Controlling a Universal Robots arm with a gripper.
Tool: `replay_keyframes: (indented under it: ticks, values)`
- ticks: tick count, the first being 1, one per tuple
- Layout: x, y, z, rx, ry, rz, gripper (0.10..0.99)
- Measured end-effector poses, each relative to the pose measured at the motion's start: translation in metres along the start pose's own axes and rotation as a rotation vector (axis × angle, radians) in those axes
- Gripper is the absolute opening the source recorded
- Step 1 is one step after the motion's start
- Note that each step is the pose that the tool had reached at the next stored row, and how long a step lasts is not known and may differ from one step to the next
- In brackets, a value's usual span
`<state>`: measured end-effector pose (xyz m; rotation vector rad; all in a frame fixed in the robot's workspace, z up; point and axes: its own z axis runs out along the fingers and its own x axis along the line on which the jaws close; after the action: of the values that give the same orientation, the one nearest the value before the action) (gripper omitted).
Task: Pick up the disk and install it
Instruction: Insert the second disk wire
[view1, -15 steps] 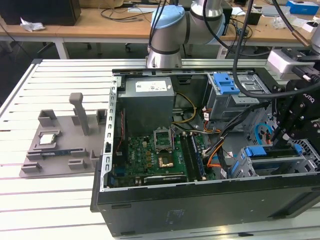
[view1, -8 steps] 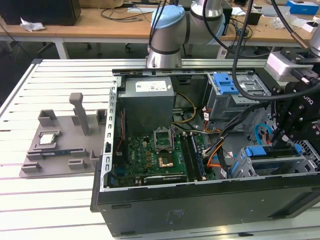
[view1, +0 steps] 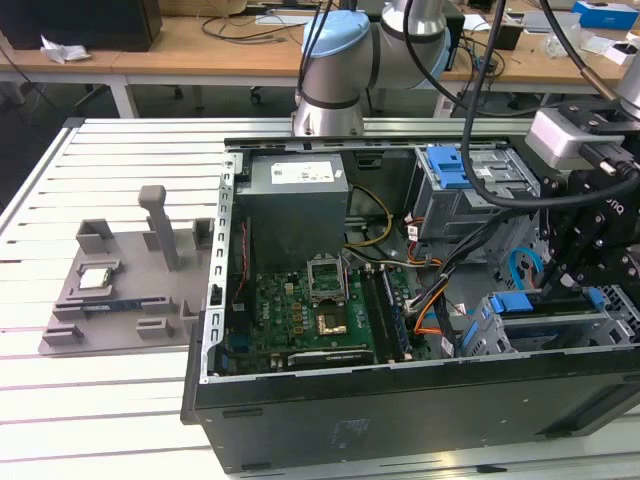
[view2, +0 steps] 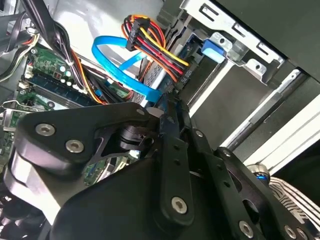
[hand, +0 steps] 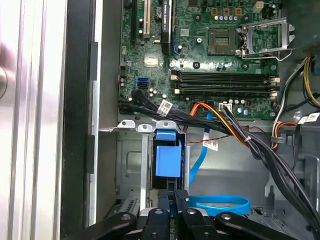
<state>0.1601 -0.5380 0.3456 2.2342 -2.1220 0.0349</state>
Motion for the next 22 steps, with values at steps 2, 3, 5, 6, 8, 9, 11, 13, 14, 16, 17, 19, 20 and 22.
replay_keyframes:
  ticks: [2, 3, 5, 6, 8, 9, 11, 13, 14, 16, 17, 19, 20, 22]
  values:
    - [0.0005, 0.0, 0.0, 0.002, -0.034, -0.001, 0.161]
    - [0.0006, 0.0, 0.0, 0.002, -0.0422, -0.001, 0.161]
    - [0.0012, 0.0, -0.0002, 0.002, -0.0434, -0.001, 0.161]
    - [0.0016, 0.0, -0.0003, 0.002, -0.0435, -0.001, 0.161]
    - [0.003, 0.0001, -0.0021, 0.002, -0.0433, -0.001, 0.161]
    - [0.0041, -0.0001, -0.0029, 0.002, -0.0434, -0.001, 0.161]
    - [0.006, -0.0015, -0.0028, 0.001, -0.0444, -0.001, 0.161]
    - [0.0065, -0.0044, -0.0028, -0.002, -0.0454, -0.001, 0.161]
    - [0.0065, -0.0049, -0.0026, -0.003, -0.0463, -0.001, 0.161]
    - [0.0065, -0.0053, -0.0021, -0.004, -0.0543, -0.002, 0.161]
    - [0.0065, -0.0054, -0.002, -0.004, -0.0567, -0.002, 0.161]
    - [0.0064, -0.0055, -0.0017, -0.004, -0.0593, -0.003, 0.161]
    - [0.0065, -0.0055, -0.0015, -0.004, -0.0595, -0.003, 0.161]
    - [0.007, -0.0055, -0.0009, -0.004, -0.0595, -0.004, 0.161]
